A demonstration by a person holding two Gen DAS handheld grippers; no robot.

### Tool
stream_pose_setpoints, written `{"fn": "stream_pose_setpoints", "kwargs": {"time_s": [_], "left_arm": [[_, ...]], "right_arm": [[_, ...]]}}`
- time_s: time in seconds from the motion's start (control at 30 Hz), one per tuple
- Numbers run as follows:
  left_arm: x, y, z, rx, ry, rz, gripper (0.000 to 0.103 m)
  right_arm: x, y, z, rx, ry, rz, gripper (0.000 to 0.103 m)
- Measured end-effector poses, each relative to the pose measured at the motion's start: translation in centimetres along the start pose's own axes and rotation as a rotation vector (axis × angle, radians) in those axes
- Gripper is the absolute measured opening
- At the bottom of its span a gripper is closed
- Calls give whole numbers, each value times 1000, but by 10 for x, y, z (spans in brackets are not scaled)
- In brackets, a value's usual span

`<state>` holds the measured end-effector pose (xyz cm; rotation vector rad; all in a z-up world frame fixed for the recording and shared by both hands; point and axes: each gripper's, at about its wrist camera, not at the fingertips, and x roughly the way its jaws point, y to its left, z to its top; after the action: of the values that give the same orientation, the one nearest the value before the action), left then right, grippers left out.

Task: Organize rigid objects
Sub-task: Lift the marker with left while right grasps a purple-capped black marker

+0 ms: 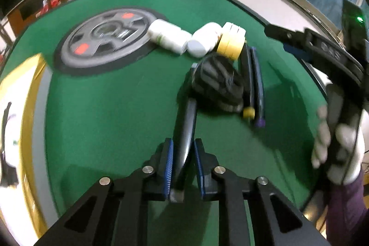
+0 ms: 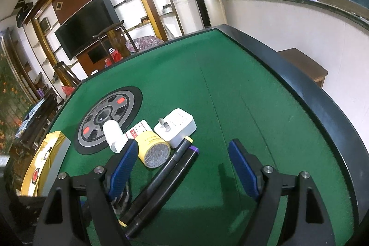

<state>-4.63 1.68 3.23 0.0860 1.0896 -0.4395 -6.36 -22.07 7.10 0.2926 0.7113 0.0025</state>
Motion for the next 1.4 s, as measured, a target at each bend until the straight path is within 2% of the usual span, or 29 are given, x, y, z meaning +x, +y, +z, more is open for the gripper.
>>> {"fn": "stream_pose_setpoints", "kwargs": {"time_s": [0.1,0.17,0.23,0.3,0.37,0.4,0.43,0.47,0.5,0.53,0.67,0.77,0.83,0.93,1.07,1.23,1.3,1.4], "left_arm": [[-2,-2,-8,-11,16,-21,18],[1,-6,-3,-6,1,-1,25],[8,-15,6,4,-16,10,46],[18,-24,13,33,-47,36,53],[25,-33,18,73,-79,83,52],[26,-34,19,77,-84,88,50],[24,-33,18,70,-90,80,30],[20,-29,17,53,-85,60,16],[19,-24,16,33,-76,30,14],[14,-15,13,-10,-68,-18,14],[-14,2,0,-60,-116,-52,14],[-42,12,-13,-94,-175,-110,14],[-62,18,-24,-114,-211,-148,14],[-86,27,-37,-121,-254,-158,14],[-97,40,-49,-150,-277,-191,14],[-101,46,-56,-170,-301,-219,14],[-107,46,-61,-165,-311,-214,14],[-118,51,-68,-156,-337,-197,14]], "right_arm": [[2,1,-1,-4,15,1,80],[4,2,-1,-9,20,-1,80],[4,3,-2,-16,21,-11,80],[4,3,-2,-20,15,-20,80],[4,3,-2,-23,14,-33,80],[6,3,-2,-23,18,-38,80],[8,2,-3,-21,27,-45,80],[9,1,-3,-19,32,-49,80],[11,-1,-3,-14,39,-53,80],[14,-3,-3,-5,48,-53,80],[18,-10,-3,28,67,-55,80],[18,-15,-3,47,70,-51,80],[19,-16,-3,59,84,-4,80],[14,-17,-10,69,128,23,80],[14,-11,-24,54,201,-35,80],[16,15,-25,-18,220,-74,80],[25,29,-26,-83,246,-132,78],[28,41,-29,-134,250,-171,76]]}}
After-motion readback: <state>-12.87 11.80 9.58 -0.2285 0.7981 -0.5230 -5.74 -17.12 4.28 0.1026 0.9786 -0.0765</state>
